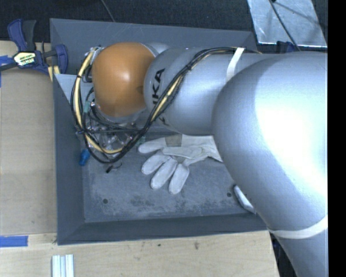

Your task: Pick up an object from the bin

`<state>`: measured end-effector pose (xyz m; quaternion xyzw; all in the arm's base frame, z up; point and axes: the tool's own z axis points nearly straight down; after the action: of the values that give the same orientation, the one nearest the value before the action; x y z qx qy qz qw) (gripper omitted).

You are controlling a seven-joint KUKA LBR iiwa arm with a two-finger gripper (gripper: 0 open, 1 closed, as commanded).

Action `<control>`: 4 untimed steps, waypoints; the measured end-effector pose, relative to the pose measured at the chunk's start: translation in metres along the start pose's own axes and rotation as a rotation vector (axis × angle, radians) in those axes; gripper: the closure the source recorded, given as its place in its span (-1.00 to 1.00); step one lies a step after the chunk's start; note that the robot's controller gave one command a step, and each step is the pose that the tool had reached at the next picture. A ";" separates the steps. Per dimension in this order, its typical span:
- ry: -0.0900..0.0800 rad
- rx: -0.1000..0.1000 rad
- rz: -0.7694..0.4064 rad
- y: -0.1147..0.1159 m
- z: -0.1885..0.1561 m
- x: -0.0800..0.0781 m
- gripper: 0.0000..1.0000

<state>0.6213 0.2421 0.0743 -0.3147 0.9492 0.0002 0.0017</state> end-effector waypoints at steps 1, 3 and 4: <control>-0.003 0.000 -0.166 -0.001 0.007 -0.004 1.00; 0.003 -0.003 -0.207 -0.001 0.000 -0.003 1.00; 0.008 -0.004 -0.201 -0.001 -0.021 -0.002 1.00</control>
Offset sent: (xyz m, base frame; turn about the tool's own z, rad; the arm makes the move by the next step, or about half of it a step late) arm 0.0000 0.0000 0.0000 0.0000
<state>0.6234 0.2427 0.0951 -0.4085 0.9128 0.0009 -0.0029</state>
